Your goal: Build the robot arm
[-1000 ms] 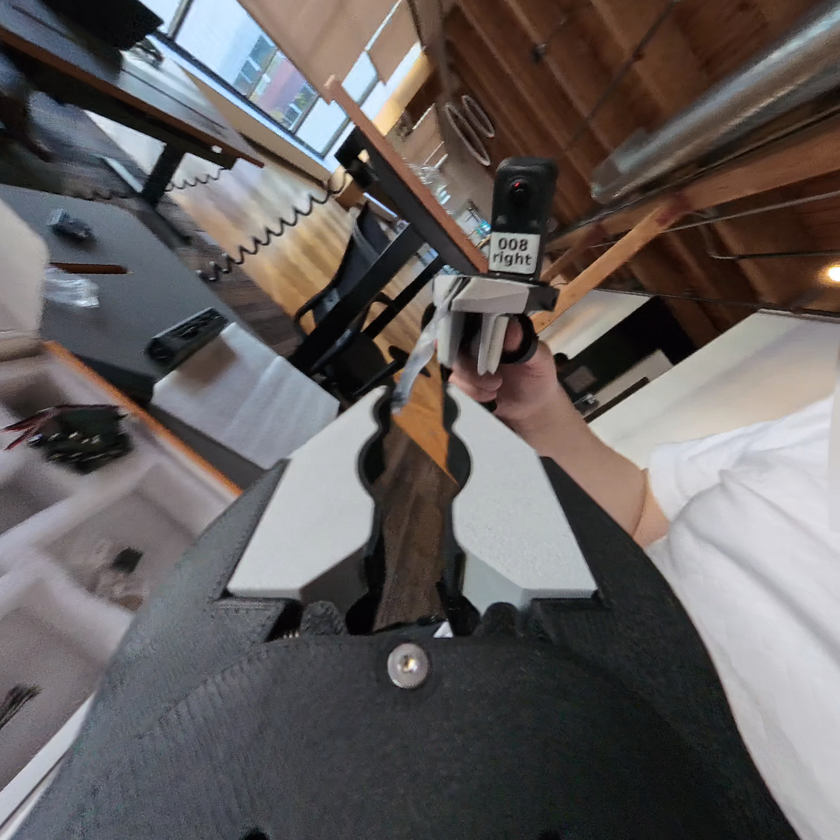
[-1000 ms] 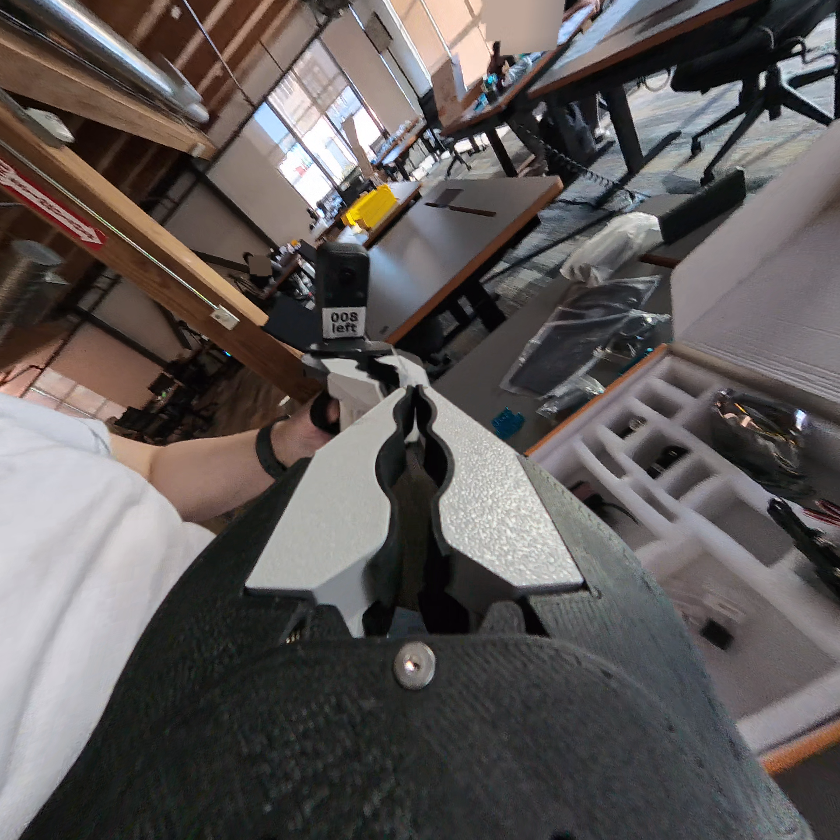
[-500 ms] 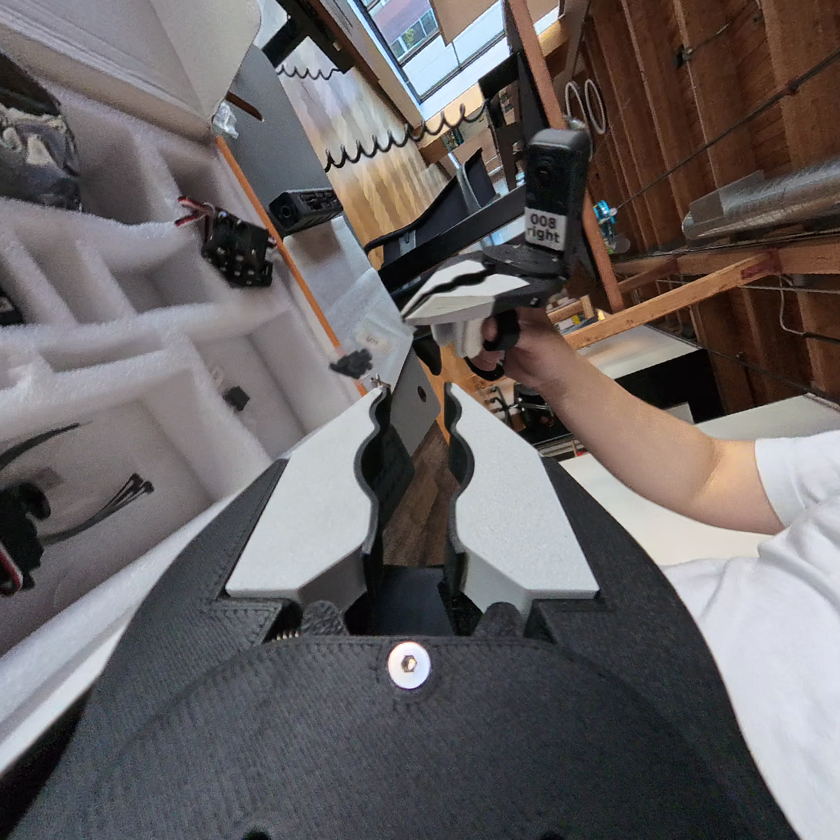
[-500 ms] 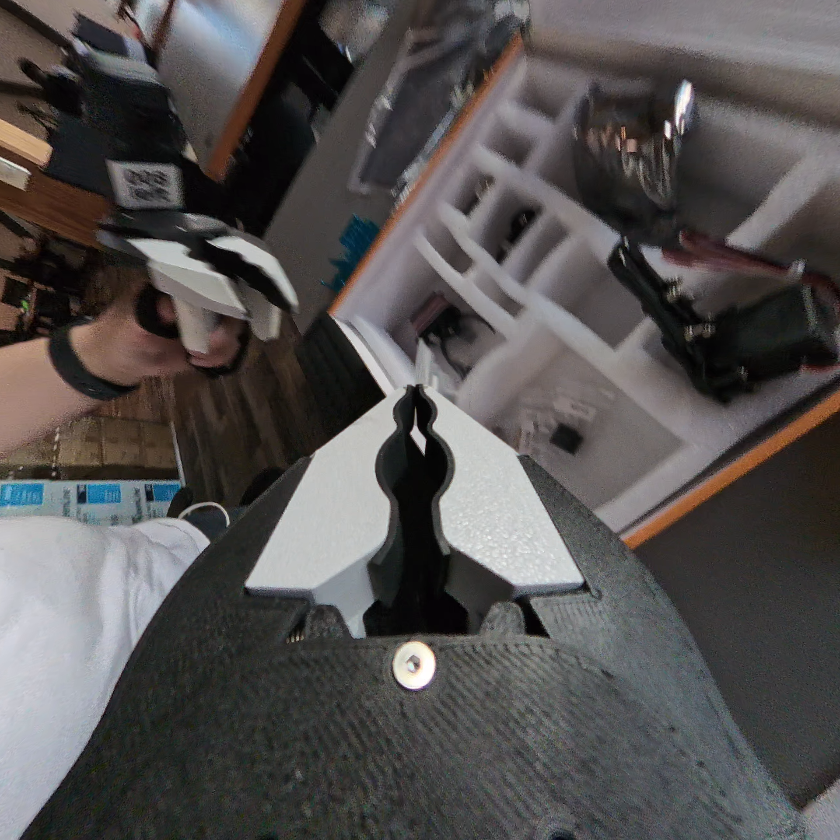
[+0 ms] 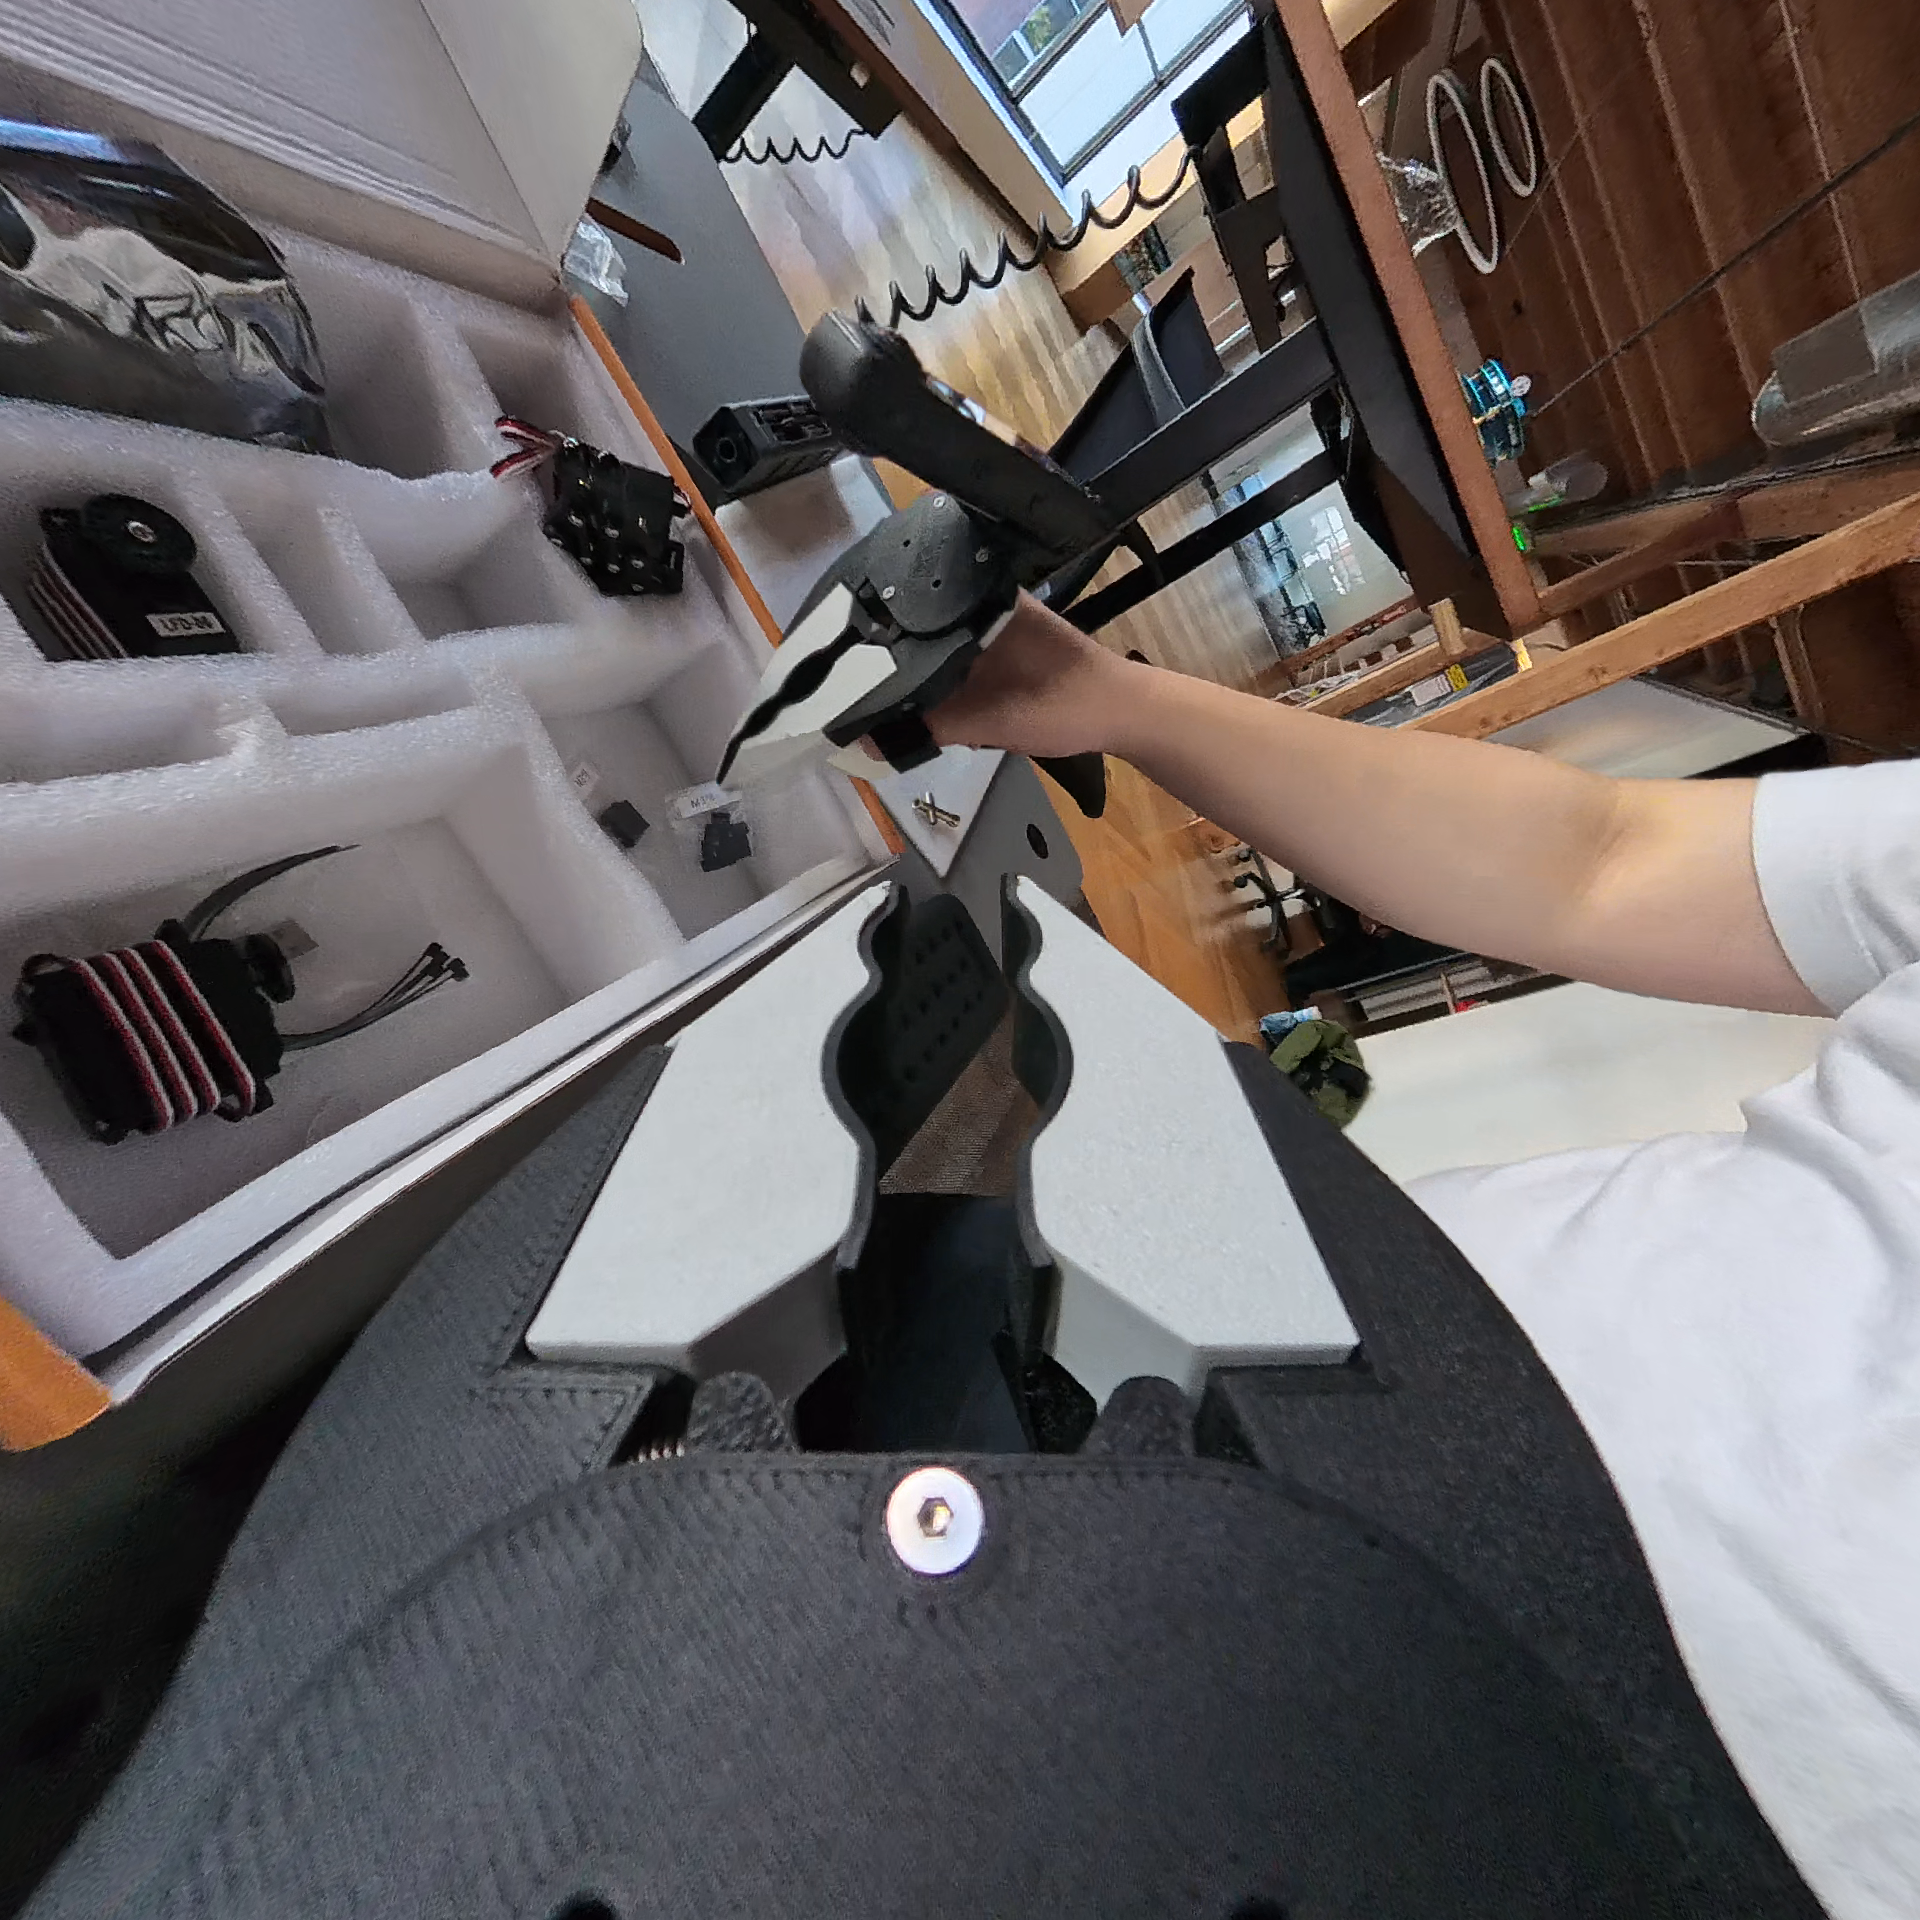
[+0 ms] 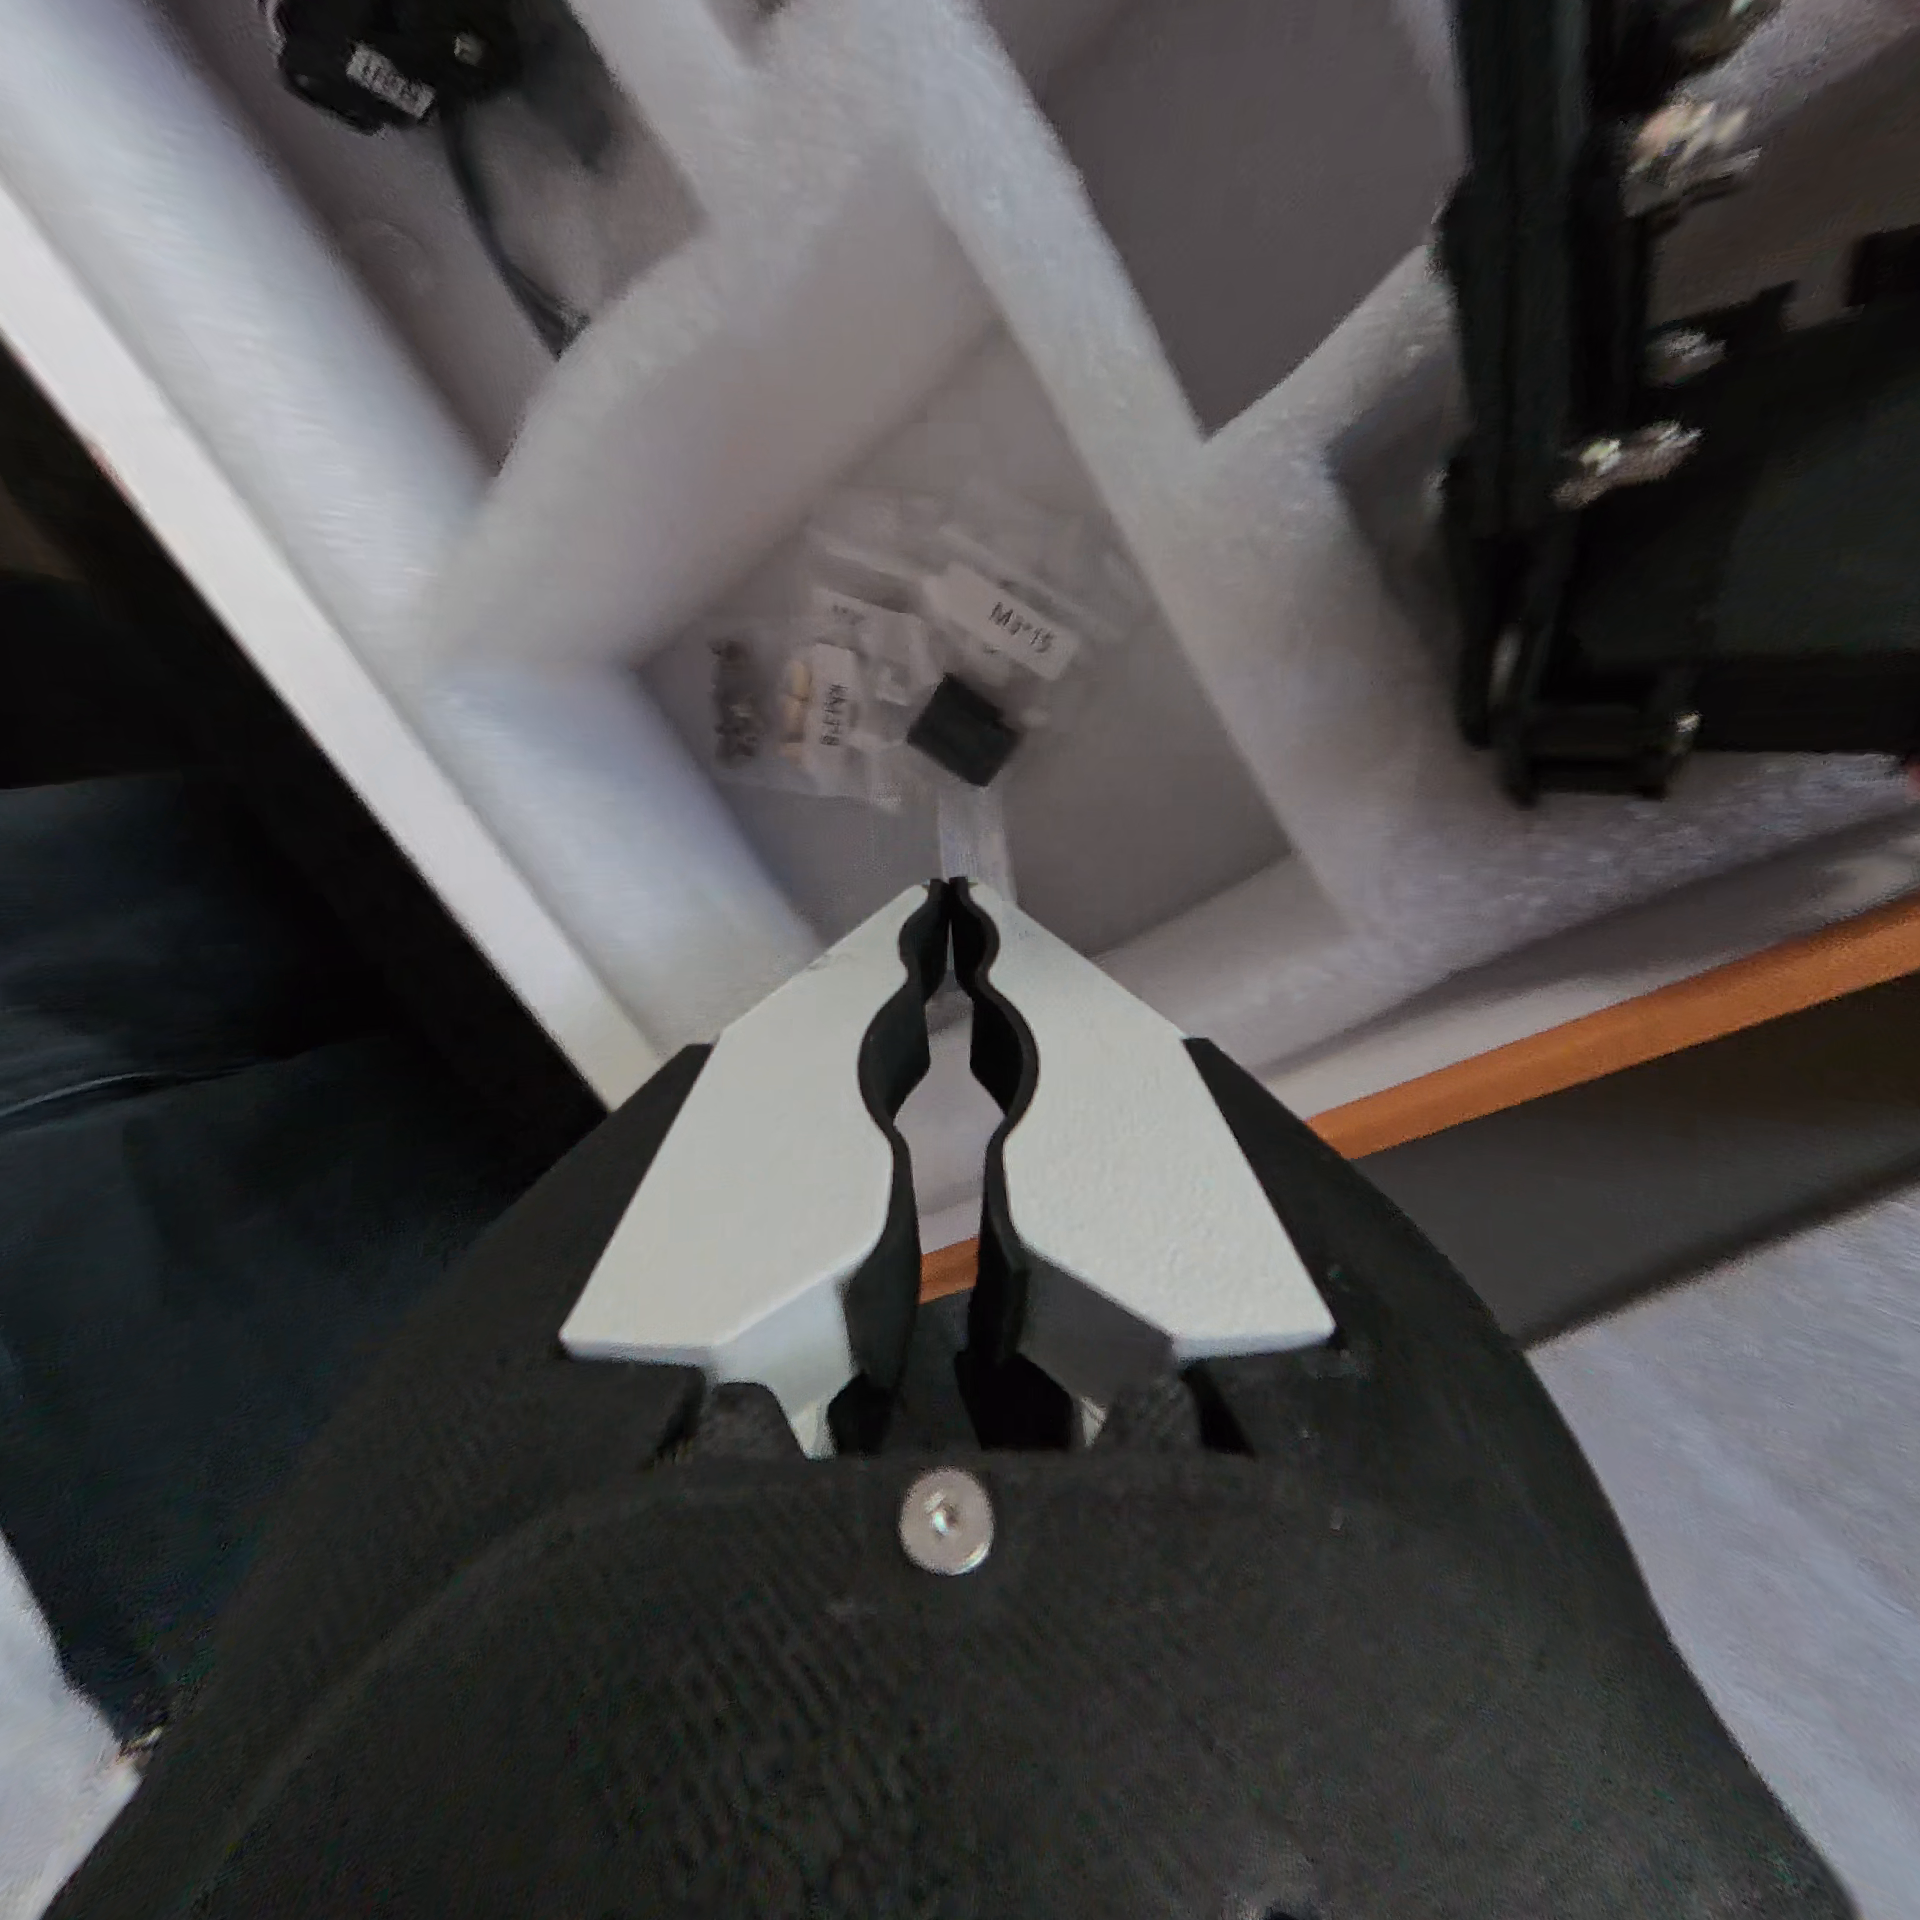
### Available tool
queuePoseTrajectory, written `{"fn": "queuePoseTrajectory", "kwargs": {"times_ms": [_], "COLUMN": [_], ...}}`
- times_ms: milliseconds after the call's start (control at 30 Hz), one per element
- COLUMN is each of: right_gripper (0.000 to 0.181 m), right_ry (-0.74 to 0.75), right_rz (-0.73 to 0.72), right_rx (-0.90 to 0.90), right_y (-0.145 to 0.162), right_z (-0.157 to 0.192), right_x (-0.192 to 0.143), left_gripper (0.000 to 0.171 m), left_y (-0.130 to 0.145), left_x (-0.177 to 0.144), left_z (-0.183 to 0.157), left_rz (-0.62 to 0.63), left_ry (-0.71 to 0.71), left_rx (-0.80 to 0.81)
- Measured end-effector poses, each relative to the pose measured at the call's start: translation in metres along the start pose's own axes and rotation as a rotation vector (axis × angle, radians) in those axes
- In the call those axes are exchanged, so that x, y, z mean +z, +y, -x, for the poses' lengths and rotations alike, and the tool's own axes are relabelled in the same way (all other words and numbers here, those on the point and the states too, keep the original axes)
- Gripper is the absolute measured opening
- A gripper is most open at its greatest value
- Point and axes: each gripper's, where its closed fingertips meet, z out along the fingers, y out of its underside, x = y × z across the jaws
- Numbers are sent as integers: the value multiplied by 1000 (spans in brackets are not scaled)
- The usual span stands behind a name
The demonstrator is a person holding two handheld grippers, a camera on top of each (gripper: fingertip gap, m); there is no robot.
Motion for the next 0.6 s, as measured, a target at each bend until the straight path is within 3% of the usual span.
{"fn": "queuePoseTrajectory", "kwargs": {"times_ms": [67,133,167,300,433,600], "right_gripper": [0,22,25,24,25,35], "right_ry": [76,142,162,108,21,71], "right_rz": [-17,-31,-53,-192,-83,-33], "right_rx": [-14,-55,-89,-258,-189,-94], "right_y": [-6,-12,-16,-40,-30,-32], "right_z": [-10,-15,-13,19,33,27], "right_x": [-2,-5,-7,-14,16,40], "left_gripper": [16,16,16,17,17,17], "left_y": [0,-2,-3,-7,-11,-16], "left_x": [-4,-8,-10,-21,-32,-46], "left_z": [0,-1,-2,-1,3,4], "left_rz": [1,-8,-16,-36,-62,-90], "left_ry": [-13,-18,-18,-27,-40,-61], "left_rx": [13,22,24,24,19,19]}}
